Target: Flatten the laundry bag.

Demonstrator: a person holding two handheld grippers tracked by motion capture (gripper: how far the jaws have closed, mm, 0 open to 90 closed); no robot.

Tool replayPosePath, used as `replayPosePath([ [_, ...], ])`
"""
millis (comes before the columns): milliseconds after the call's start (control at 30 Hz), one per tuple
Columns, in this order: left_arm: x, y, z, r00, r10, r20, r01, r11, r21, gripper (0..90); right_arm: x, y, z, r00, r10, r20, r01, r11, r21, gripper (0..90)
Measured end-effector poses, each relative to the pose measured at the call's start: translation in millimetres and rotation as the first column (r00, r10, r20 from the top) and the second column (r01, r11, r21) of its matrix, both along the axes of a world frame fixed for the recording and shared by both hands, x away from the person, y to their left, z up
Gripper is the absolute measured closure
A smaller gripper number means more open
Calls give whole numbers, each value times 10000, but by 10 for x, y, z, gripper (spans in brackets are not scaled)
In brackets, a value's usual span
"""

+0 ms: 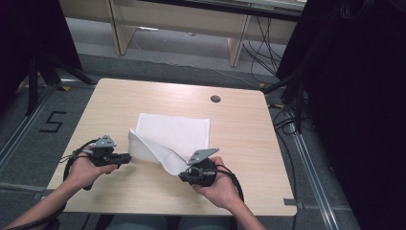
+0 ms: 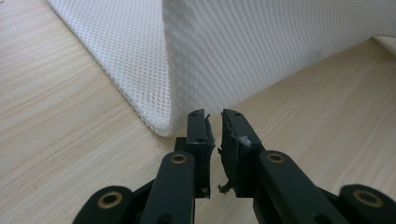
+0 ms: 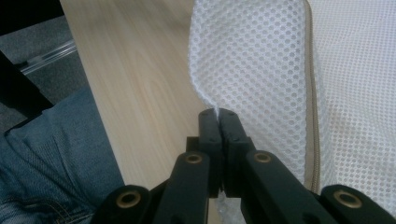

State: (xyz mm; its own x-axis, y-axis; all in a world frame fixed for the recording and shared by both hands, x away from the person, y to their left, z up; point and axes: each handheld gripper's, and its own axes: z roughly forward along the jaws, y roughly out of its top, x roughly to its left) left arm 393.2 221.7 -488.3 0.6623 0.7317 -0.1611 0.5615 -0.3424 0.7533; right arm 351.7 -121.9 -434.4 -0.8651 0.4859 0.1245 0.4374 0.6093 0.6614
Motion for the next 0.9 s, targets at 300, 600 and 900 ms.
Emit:
replayPosePath([
  [300, -2, 8, 2, 9999, -132, 49, 132, 9999, 105, 807, -73, -45, -11, 10000, -39, -31, 39, 10000, 31, 900],
  [600, -35, 43, 5, 9996, -223, -173, 227, 9995, 198, 796, -133, -57, -47, 9994, 294, -153, -296, 9995, -141, 900],
  [900, -32, 37, -25, 9983, -493, -309, 508, 9974, 511, 772, -147, -97, -90, 9991, 142, -406, -152, 9995, -264, 900],
])
